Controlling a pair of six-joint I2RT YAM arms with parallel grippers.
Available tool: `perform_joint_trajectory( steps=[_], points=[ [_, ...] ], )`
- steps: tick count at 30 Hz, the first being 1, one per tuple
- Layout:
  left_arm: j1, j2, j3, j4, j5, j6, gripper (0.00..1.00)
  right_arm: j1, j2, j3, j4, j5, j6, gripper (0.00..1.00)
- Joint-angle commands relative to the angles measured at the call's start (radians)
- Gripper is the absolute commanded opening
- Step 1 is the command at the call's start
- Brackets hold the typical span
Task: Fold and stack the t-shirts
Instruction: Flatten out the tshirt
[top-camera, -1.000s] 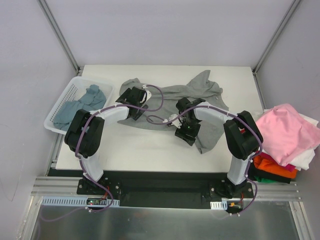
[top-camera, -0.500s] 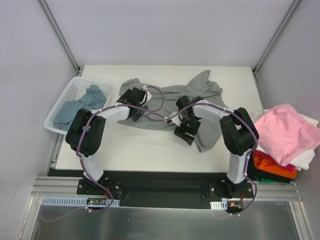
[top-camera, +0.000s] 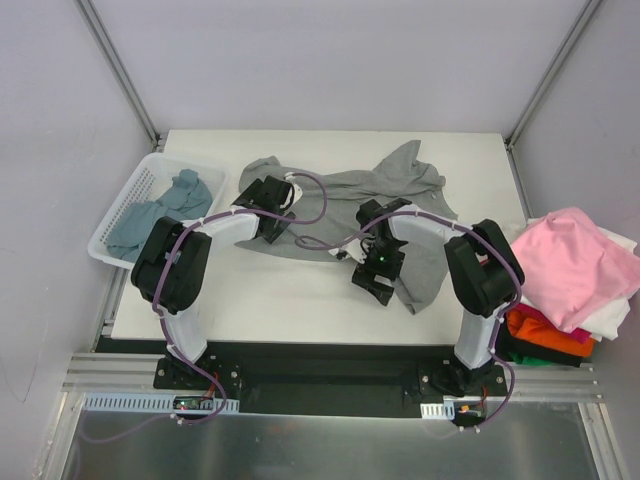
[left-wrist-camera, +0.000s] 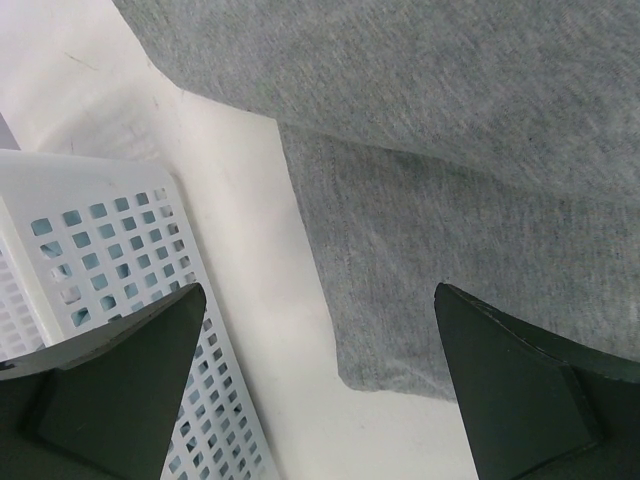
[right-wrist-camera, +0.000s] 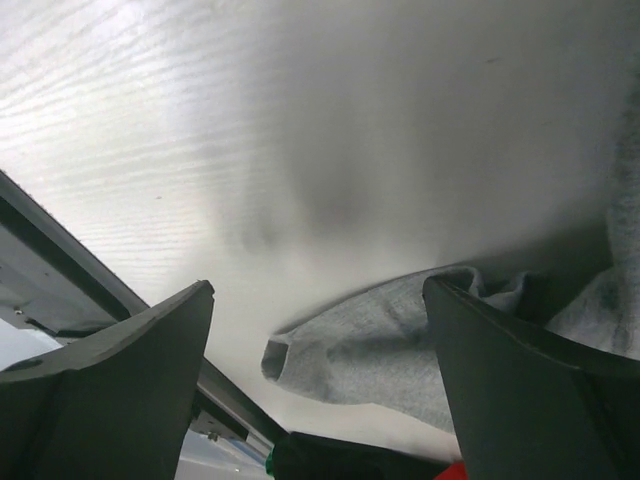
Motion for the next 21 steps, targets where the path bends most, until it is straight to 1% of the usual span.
perform_joint_trajectory(
  steps=[1, 3, 10, 14, 21],
  points=[
    [-0.011, -0.029, 0.001, -0.001, -0.033, 0.017, 0.99, 0.009, -0.007, -0.066, -0.057, -0.053, -0.04, 0.95],
    [-0.011, -0.032, 0.0, 0.0, -0.035, 0.018, 0.99, 0.013, -0.007, -0.086, -0.055, -0.047, -0.043, 1.0],
    [-0.01, -0.039, -0.003, -0.001, -0.047, 0.029, 0.99, 0.061, -0.039, -0.14, -0.081, -0.018, -0.063, 1.0],
    [-0.011, -0.04, 0.0, -0.001, -0.049, 0.029, 1.0, 0.079, -0.022, -0.132, -0.129, -0.035, -0.069, 1.0],
    [-0.01, -0.058, -0.006, -0.007, -0.055, 0.035, 0.99, 0.147, 0.001, -0.143, -0.172, -0.033, -0.075, 1.0]
  ],
)
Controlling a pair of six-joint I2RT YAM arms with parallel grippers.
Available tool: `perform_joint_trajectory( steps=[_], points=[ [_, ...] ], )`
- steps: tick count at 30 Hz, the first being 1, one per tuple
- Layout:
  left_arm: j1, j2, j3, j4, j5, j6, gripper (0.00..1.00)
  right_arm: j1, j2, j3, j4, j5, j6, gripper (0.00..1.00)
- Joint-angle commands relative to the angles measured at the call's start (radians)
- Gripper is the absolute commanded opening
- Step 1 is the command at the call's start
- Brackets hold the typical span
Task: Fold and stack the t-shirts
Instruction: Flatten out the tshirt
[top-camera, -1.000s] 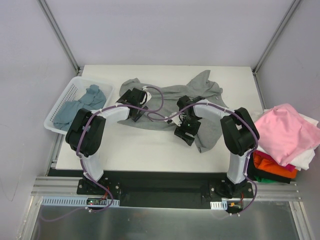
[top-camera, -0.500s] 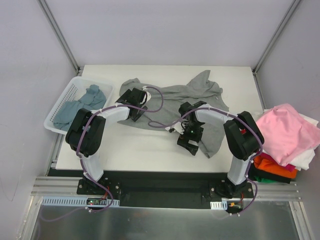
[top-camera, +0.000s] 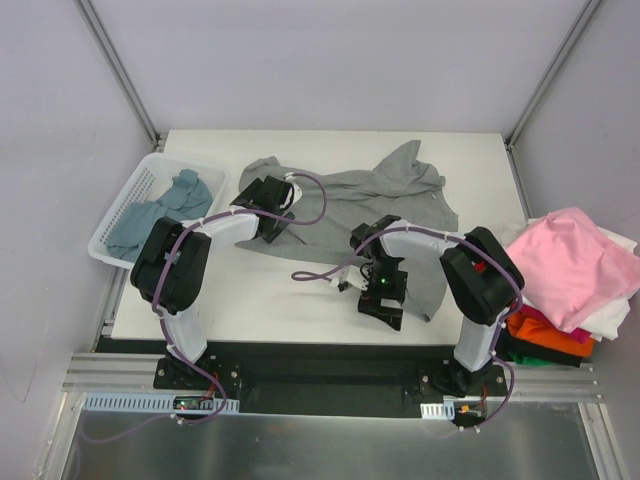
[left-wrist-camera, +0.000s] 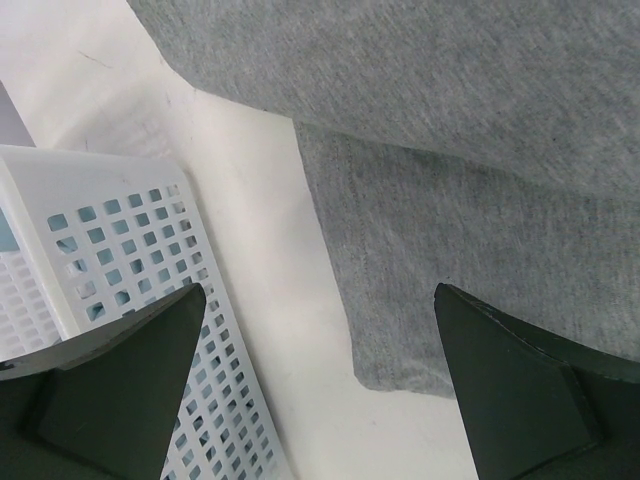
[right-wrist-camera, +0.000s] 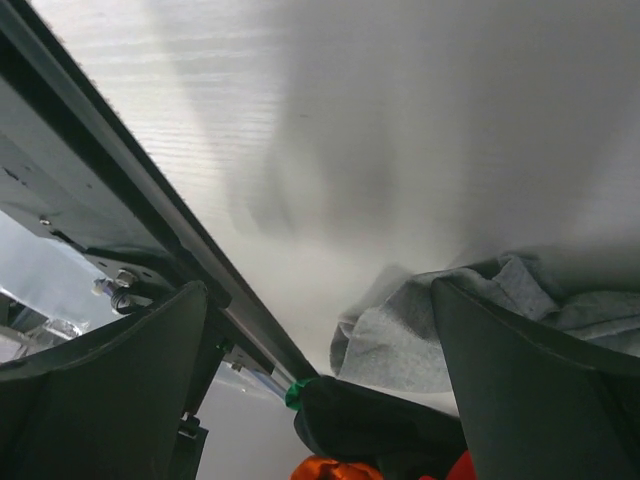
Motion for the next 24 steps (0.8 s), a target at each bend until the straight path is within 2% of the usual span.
perform_joint_trajectory(
  steps=[1, 9, 15, 24],
  points=[
    [-0.01, -0.058, -0.008, -0.005, -0.033, 0.012, 0.99, 0.046, 0.053, -0.033, -0.053, -0.062, -0.038, 1.0],
    [-0.011, -0.059, -0.008, -0.01, -0.034, 0.012, 0.99, 0.129, 0.044, -0.05, -0.087, -0.102, -0.048, 0.97],
    [-0.011, -0.033, 0.003, -0.011, -0.03, 0.004, 0.99, 0.172, -0.034, 0.025, -0.118, -0.113, -0.012, 0.97],
    [-0.01, -0.01, 0.027, -0.01, -0.031, 0.004, 0.99, 0.172, -0.128, 0.148, -0.029, 0.005, 0.099, 0.97]
  ],
)
